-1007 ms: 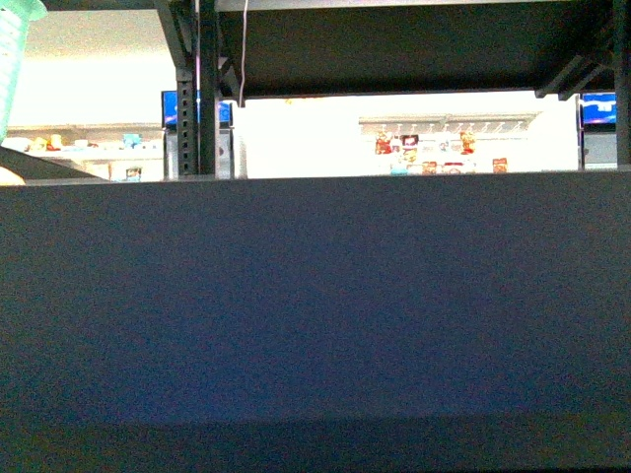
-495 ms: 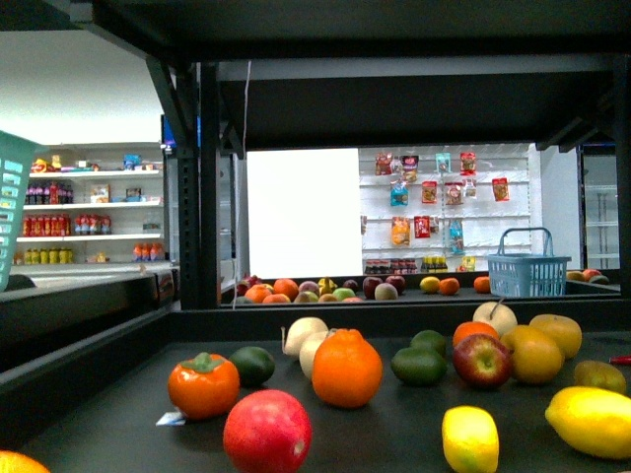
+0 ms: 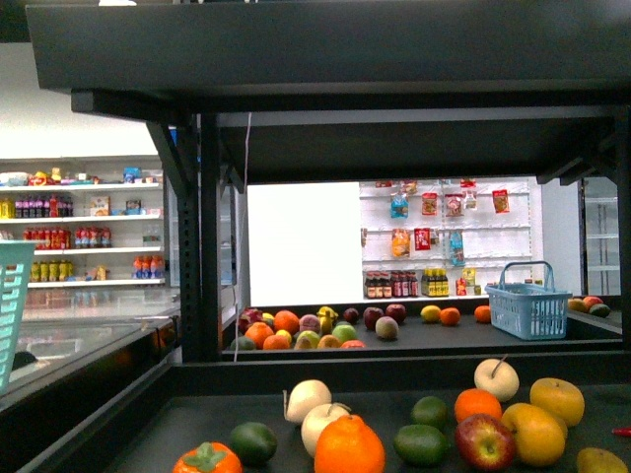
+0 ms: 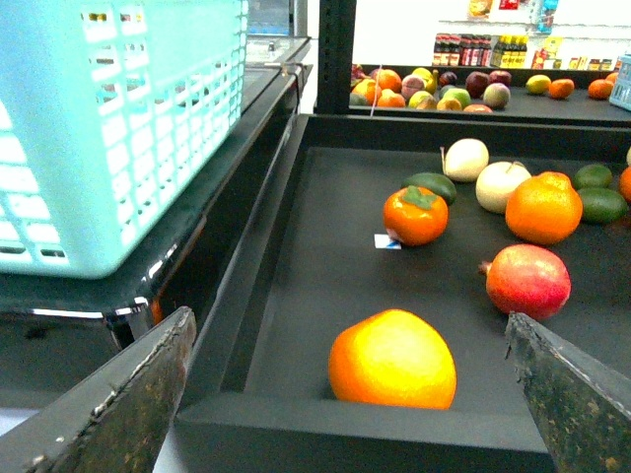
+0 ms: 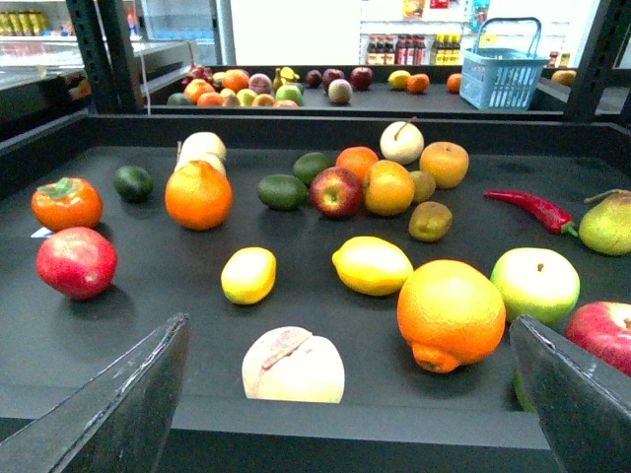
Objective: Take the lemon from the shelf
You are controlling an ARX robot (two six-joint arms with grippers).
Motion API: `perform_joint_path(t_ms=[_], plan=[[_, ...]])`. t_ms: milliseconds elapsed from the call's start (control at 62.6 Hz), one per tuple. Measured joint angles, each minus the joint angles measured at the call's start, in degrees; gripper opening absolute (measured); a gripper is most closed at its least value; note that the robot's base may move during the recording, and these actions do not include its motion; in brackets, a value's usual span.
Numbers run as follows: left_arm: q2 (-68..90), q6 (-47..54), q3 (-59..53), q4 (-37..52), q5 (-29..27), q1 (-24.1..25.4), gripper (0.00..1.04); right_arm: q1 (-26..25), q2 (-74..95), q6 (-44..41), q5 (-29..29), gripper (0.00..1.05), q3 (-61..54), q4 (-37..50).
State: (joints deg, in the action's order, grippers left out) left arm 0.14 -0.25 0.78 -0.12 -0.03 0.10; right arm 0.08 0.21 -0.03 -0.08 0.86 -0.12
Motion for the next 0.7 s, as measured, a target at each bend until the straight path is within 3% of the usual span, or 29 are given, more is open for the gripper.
perform_joint_path(t_ms=[703], plan=[[0.00, 0.04, 0.00, 0.00, 0.02, 0.00, 0.97, 0.00, 0.00, 0.00, 0.04, 0.97, 0.00, 0.02]])
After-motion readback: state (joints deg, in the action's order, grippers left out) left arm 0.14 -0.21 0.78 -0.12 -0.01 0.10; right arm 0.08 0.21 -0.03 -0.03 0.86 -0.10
